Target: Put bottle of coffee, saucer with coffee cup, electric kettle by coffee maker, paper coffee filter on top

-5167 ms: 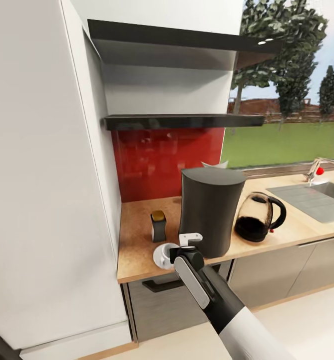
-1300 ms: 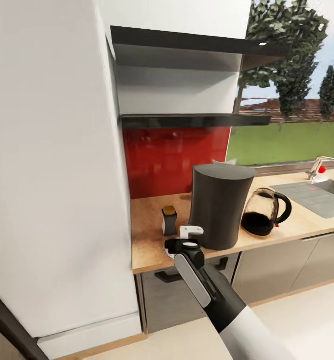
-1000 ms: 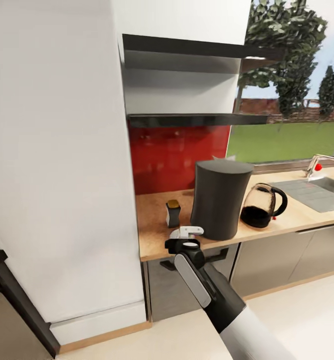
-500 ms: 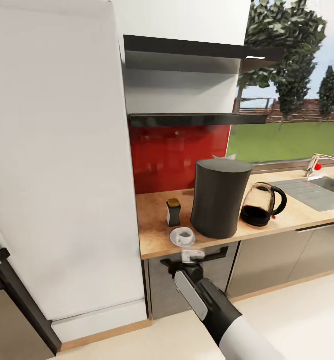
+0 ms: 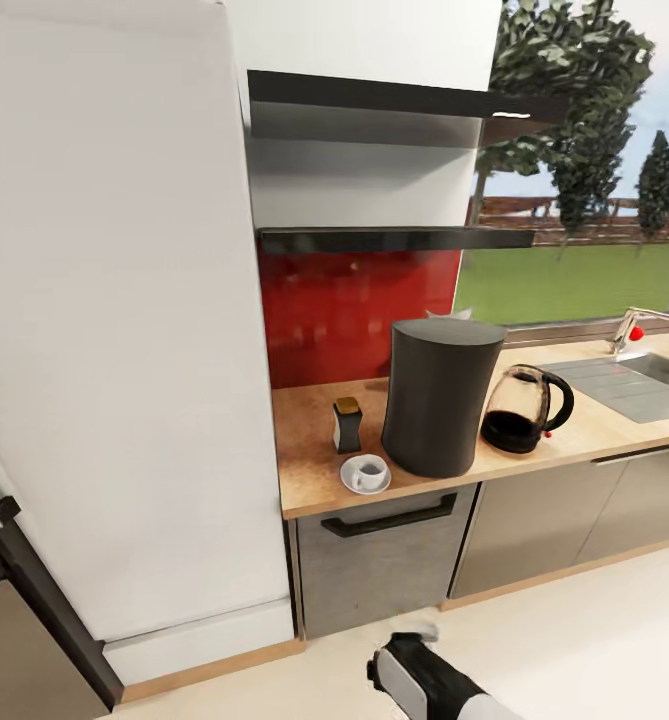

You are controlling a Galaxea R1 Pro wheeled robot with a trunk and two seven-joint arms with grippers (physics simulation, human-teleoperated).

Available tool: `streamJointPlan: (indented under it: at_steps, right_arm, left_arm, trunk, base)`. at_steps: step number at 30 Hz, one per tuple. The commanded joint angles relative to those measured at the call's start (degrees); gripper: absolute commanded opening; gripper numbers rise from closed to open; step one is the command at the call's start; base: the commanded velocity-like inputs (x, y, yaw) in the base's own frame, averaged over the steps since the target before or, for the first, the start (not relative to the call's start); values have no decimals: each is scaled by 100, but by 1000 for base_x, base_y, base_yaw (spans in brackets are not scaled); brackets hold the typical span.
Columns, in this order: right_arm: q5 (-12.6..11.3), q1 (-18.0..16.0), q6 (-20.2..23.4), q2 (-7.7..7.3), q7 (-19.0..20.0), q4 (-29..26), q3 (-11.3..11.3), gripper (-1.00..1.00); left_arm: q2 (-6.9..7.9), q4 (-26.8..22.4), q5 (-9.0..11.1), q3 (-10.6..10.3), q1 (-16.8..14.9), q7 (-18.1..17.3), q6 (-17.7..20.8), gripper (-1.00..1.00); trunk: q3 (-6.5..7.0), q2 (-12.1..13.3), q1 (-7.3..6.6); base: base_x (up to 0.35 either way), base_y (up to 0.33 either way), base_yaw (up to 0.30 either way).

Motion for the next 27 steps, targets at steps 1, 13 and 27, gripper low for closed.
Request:
streamJointPlan:
  at_steps: [1, 13, 27]
  right_arm:
    - [5, -10, -201, -4, 339, 404, 53, 100]
    - [805, 1261, -1285, -169, 2263, 1896, 43, 100]
    - [802, 1844, -1463, -277, 2895, 1889, 36, 100]
  left_arm:
    - [-6, -4, -60, 44, -3, 15, -16, 100]
    - [-7, -11, -60, 44, -9, 15, -32, 100]
    - [-2, -6, -63, 33, -1, 15, -48, 100]
  trunk:
    - [-10, -14, 3]
    - [-10, -14, 3]
    - [-10, -14, 3]
  base:
    - [0, 0, 0]
    - [0, 0, 0]
    - [0, 0, 0]
